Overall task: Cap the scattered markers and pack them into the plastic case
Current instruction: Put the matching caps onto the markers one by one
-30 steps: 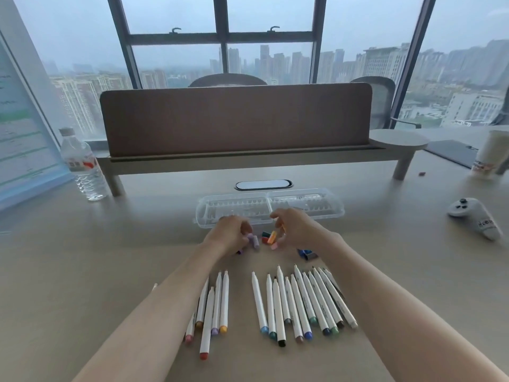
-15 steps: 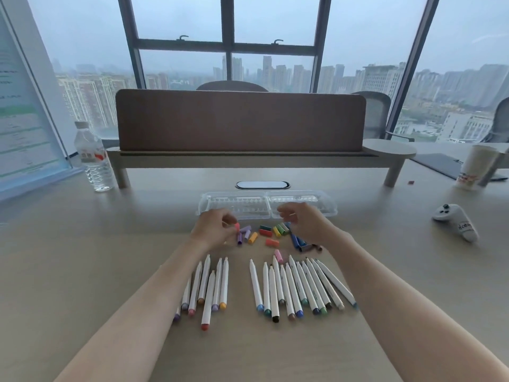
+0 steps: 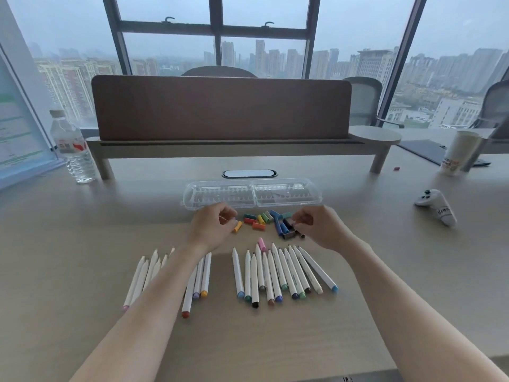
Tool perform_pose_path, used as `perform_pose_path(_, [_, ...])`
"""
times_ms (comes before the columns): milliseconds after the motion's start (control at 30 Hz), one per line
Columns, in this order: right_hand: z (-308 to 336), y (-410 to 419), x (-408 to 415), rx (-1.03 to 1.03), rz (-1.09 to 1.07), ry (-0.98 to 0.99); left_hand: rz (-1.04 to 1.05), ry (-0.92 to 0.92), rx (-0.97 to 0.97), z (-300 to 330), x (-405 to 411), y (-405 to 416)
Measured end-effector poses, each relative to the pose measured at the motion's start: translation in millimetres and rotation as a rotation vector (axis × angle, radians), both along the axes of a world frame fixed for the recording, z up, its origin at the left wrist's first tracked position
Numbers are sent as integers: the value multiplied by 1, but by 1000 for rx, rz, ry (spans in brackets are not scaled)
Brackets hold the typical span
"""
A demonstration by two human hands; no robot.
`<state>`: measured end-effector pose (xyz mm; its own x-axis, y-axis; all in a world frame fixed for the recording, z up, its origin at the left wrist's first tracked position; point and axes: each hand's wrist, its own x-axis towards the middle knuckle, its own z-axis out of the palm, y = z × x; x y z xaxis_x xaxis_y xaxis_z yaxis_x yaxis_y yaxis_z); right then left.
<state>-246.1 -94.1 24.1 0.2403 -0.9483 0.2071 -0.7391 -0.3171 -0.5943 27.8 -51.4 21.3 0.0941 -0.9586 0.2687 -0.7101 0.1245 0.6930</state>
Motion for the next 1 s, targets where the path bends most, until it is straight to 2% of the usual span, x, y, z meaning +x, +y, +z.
perform_pose_path(367, [-27,21,-4,34,-137,-280,-2,59,-100,-13,-2,28])
perform_pose_path(600, [-38,20,-20,96,-196,-313,-29,11,-84,-15,-7,32])
perform_pose_path(1000, [-23,32,-37,289,-66,-63,-44,-101,-81,-19,-15,32])
